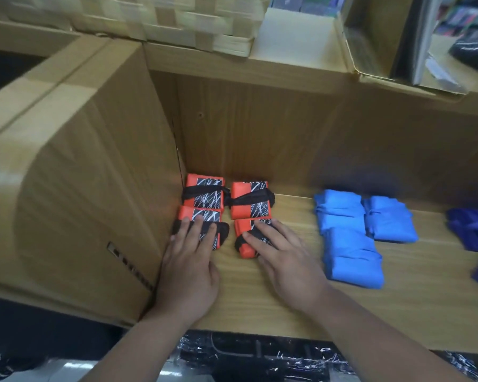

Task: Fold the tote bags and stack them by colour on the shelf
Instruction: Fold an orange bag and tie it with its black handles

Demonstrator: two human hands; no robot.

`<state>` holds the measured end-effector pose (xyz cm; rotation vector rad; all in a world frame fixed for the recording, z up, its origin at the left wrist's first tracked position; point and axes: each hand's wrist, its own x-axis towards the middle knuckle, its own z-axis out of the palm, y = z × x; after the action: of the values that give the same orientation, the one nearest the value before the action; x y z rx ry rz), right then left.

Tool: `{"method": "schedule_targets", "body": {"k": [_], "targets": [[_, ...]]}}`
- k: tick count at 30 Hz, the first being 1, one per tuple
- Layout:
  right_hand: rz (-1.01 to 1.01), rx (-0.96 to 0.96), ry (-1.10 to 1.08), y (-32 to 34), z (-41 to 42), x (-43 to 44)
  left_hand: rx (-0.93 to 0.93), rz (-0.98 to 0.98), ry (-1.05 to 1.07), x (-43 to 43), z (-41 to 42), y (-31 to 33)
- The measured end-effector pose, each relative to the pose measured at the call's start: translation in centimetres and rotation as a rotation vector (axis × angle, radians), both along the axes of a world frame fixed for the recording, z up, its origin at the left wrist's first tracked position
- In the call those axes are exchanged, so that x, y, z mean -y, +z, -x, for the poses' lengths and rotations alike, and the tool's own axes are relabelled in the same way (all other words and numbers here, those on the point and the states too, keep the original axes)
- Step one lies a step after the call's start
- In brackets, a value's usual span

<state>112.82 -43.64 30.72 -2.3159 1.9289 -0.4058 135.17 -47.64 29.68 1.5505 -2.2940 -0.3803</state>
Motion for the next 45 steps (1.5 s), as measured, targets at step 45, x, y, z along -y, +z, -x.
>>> {"method": "schedule_targets", "body": {"k": [45], "targets": [[-0.051, 0.059, -1.116, -1.5, 34.1, -49.3, 0.101, 0.096, -0.827, -27.7, 42.8, 3.0]]}}
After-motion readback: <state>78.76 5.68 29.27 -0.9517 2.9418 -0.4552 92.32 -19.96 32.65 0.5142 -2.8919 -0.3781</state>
